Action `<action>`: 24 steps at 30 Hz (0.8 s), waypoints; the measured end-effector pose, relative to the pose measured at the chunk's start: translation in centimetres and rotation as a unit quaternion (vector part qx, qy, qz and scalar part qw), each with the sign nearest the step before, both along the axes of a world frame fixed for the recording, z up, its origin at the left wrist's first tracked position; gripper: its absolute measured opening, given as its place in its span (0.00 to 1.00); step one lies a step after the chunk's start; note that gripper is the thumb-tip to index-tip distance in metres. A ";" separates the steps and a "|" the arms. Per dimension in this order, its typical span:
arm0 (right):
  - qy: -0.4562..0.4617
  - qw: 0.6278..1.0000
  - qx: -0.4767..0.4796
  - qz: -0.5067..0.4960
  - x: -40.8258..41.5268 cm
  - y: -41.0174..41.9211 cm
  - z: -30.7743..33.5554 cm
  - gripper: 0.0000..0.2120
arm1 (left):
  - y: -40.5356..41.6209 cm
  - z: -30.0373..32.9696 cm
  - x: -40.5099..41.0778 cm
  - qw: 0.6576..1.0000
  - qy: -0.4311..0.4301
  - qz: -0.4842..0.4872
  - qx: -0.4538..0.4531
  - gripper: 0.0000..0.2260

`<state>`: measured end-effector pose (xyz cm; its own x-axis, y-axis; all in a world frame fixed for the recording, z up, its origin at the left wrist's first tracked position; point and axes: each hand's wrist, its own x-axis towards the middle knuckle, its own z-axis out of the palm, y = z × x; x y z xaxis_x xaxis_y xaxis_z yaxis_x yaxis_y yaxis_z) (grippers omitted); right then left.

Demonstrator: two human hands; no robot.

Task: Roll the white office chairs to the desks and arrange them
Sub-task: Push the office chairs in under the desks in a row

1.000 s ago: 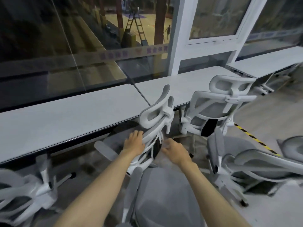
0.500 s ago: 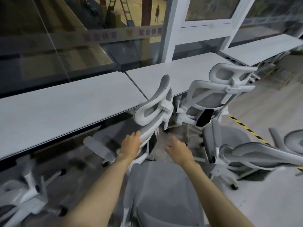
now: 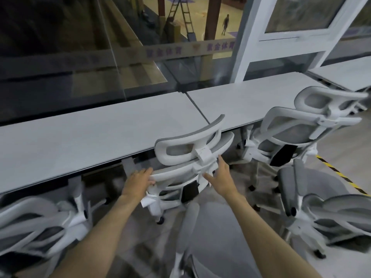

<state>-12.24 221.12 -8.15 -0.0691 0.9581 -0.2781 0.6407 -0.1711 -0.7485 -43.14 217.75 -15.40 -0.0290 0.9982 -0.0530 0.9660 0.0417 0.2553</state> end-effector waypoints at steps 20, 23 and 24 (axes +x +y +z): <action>0.054 0.998 -0.010 0.017 -12.4 1.2 -3.5 0.62 | -4.3 1.8 -6.0 0.904 -0.305 0.294 -0.048 0.48; 0.065 0.998 -0.001 0.009 -13.9 2.0 -4.0 0.64 | -3.0 1.9 -7.4 0.901 -0.312 0.299 -0.043 0.47; 0.068 0.998 0.002 0.003 -14.3 2.1 -4.2 0.63 | -2.8 1.8 -7.7 0.899 -0.316 0.300 -0.038 0.46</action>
